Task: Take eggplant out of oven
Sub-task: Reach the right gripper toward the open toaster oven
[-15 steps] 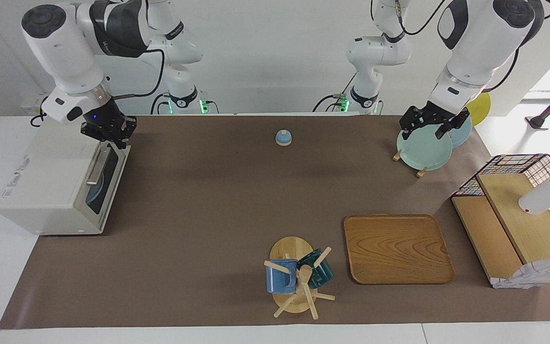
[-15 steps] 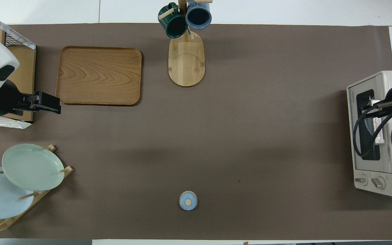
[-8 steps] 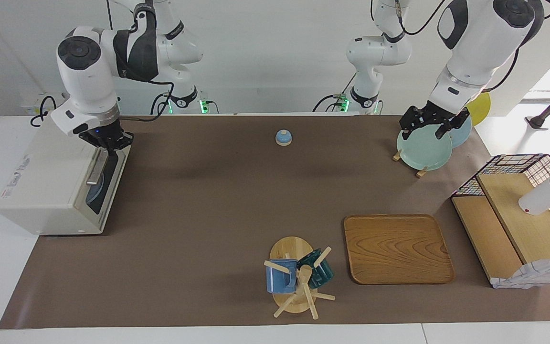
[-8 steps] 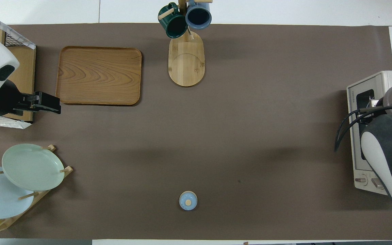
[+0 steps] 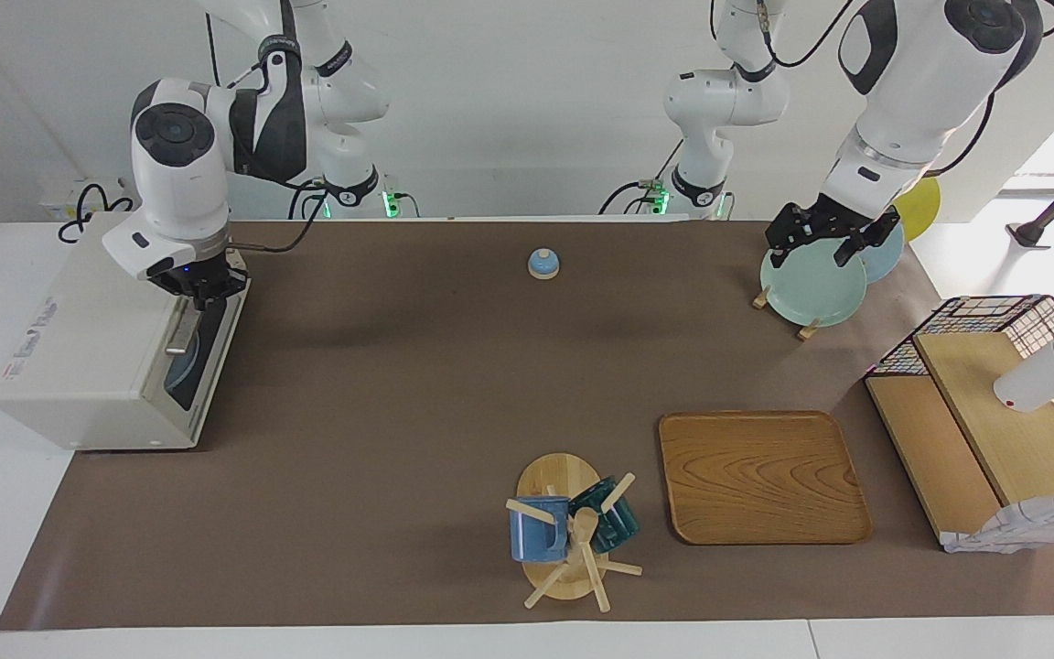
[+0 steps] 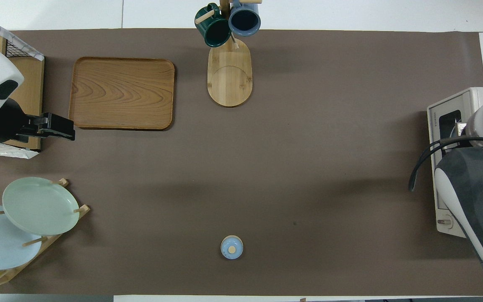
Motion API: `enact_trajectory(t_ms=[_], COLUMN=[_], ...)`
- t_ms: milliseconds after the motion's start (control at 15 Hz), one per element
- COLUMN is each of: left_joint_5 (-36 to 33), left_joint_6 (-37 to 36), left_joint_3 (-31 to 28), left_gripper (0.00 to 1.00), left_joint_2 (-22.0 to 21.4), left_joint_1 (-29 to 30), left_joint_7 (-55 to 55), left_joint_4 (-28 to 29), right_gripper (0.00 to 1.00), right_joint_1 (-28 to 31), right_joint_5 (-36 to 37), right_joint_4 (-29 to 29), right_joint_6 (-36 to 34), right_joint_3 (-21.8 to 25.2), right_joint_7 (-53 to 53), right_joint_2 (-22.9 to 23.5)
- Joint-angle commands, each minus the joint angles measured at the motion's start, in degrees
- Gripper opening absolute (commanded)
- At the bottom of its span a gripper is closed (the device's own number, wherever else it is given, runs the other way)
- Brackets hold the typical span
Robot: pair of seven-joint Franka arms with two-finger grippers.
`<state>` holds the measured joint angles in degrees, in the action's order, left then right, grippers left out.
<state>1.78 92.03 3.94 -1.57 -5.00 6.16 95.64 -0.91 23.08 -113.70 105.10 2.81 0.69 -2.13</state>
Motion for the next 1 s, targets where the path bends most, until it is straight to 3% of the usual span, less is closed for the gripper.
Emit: enact_trajectory(t_ms=[0,467,933], left_joint_5=[-0.5,-0.5,-0.5], left_joint_6=[-0.8,-0.7,-0.8], left_joint_3=[0.4,0.4,0.4], left_gripper=[1.0,1.0,1.0], left_joint_2=[-0.8,-0.7,-0.8], left_joint_1=[0.5,0.5,0.5], left_joint_7=[-0.4,-0.4,-0.3], left_joint_4=[0.4,0.4,0.4], right_gripper=[0.0,0.0,0.0], right_joint_1=[1.2,2.2,-0.3], right_joint_5=[2.7,1.8,-6.8], right_joint_4=[-2.5,-4.3,-9.2], right_joint_6=[3.1,5.6,11.5], right_joint_3=[-0.4,-0.6,-0.7], right_joint_7=[-3.9,-3.6,-1.9], right_joint_2=[-0.8,-0.9,-0.5])
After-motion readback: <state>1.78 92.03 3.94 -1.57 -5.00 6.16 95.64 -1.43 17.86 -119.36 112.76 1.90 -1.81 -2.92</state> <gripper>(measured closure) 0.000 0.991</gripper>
